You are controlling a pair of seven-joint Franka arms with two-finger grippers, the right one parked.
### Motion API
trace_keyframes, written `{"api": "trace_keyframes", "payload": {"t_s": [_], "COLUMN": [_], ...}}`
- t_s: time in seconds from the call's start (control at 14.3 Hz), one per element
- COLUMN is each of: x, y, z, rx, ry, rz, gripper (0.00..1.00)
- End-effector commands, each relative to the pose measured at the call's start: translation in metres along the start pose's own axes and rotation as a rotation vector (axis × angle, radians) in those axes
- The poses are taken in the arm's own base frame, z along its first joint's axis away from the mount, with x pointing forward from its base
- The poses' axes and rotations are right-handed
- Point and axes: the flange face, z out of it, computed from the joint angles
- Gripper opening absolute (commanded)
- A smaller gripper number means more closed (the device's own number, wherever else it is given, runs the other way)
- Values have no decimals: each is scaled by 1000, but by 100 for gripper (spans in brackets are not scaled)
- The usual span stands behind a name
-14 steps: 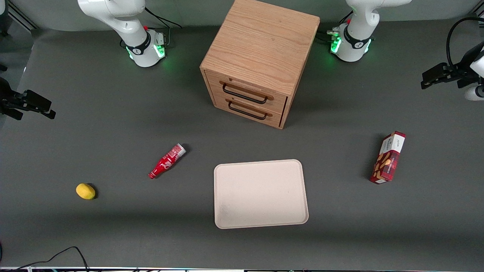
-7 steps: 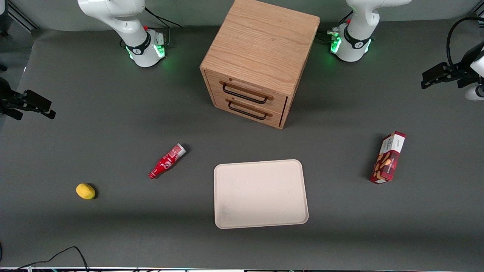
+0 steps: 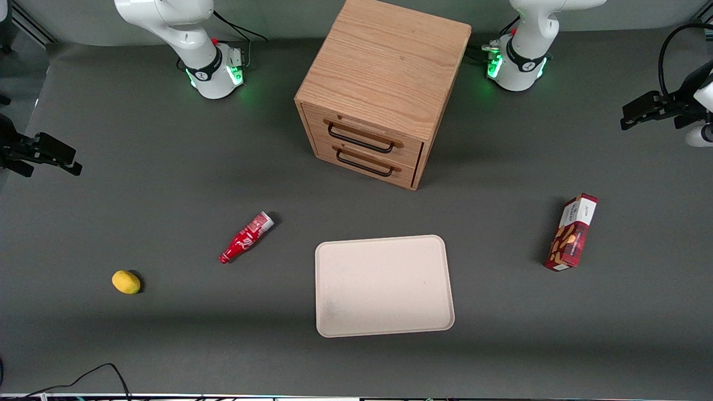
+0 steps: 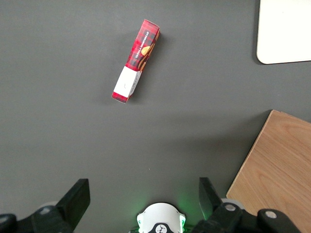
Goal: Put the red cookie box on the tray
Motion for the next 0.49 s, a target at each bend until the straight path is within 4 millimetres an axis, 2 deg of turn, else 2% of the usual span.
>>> {"api": "trace_keyframes", "payload": {"t_s": [0.0,0.14,0.28,0.42], "x": [-2,4,22,42], "y": [0,-5,-31,-57], "z": [-6,0,26,68], "rx": [8,13,3,-7], "ry": [-3,-2,-35,-54], "rz": [1,29,122,176], "gripper": [100,100,100,100]}}
